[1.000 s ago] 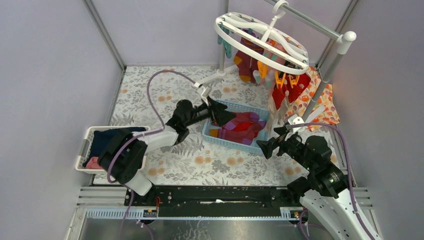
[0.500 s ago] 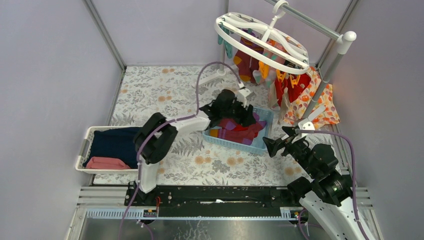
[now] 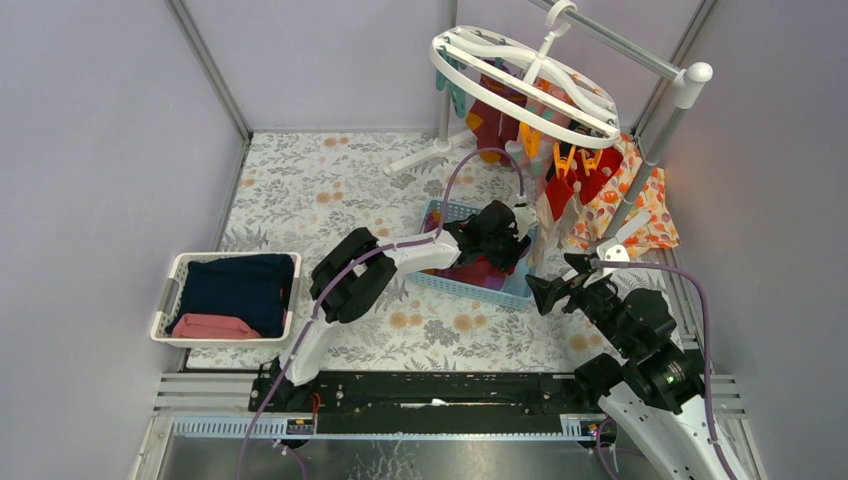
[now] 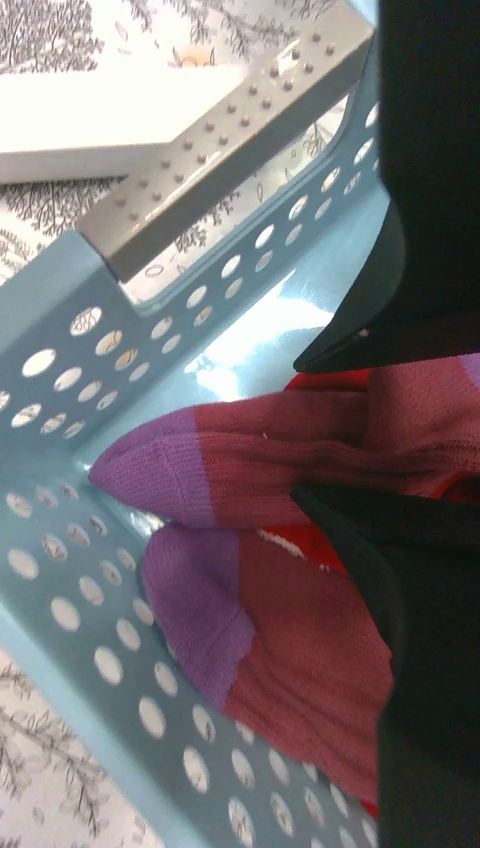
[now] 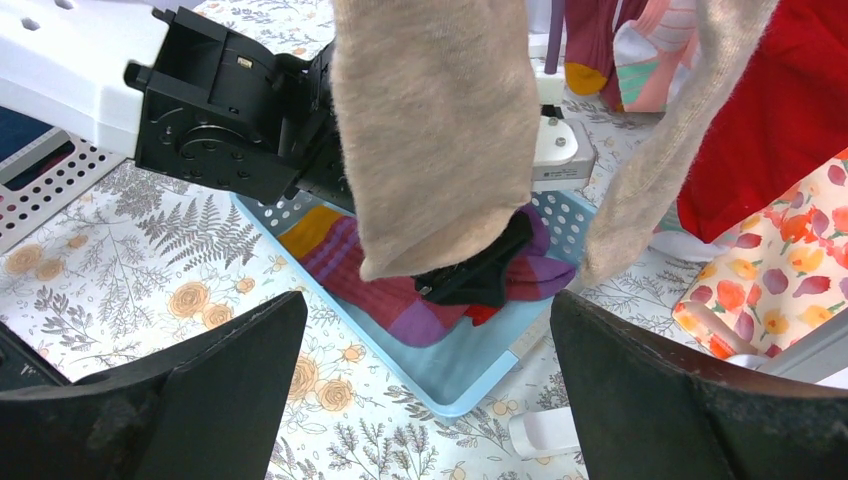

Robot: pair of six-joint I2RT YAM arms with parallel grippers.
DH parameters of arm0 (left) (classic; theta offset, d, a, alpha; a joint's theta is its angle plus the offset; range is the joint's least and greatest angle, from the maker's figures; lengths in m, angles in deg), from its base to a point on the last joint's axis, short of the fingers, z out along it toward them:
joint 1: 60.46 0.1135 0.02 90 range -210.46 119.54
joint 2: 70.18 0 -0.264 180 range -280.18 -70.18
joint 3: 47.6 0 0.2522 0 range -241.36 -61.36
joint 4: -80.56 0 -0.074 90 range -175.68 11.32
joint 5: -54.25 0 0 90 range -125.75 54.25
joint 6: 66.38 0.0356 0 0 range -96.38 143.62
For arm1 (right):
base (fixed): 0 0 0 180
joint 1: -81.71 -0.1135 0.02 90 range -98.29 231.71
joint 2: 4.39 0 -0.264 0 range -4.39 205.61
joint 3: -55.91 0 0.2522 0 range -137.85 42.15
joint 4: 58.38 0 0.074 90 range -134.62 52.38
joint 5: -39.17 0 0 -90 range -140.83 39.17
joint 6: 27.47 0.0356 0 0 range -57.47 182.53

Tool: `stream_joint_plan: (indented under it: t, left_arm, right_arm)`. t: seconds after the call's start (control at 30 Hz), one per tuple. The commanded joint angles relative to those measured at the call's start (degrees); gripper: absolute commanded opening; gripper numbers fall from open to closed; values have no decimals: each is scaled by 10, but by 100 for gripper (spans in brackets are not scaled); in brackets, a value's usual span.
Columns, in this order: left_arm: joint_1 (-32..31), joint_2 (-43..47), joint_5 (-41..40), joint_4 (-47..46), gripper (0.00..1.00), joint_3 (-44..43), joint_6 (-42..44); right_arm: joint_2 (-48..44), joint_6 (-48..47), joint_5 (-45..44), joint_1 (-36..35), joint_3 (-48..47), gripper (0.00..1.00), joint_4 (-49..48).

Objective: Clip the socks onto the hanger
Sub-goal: Pick up the sock from the bin.

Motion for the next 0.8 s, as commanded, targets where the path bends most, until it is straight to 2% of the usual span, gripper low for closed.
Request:
stream_joint_plan:
  t: [0.0, 0.07, 0.13, 0.23, 0.4, 0.6, 0.77]
  left_arm:
    - [-7, -7, -76, 30, 48, -22, 22]
    - [-8, -3, -79, 28, 42, -22, 22]
    - [-9, 10, -94, 14, 25, -14, 18]
    - [-8, 43, -88, -22, 15, 17, 3]
    - [8, 128, -17, -112, 8, 107, -61]
    - [70, 234, 121, -311, 2, 264, -210]
    - [117, 273, 177, -441, 0, 357, -311]
  right_arm:
    - [-8, -1, -1, -4, 1, 100, -27]
    - [-8, -1, 0, -5, 1, 100, -26]
    - [-8, -1, 1, -4, 1, 100, -27]
    - [-8, -1, 2, -4, 1, 100, -27]
    - [-10, -1, 3, -5, 0, 100, -27]
    - [-11, -1, 5, -4, 0, 100, -26]
    - [-12, -1, 4, -5, 0, 100, -25]
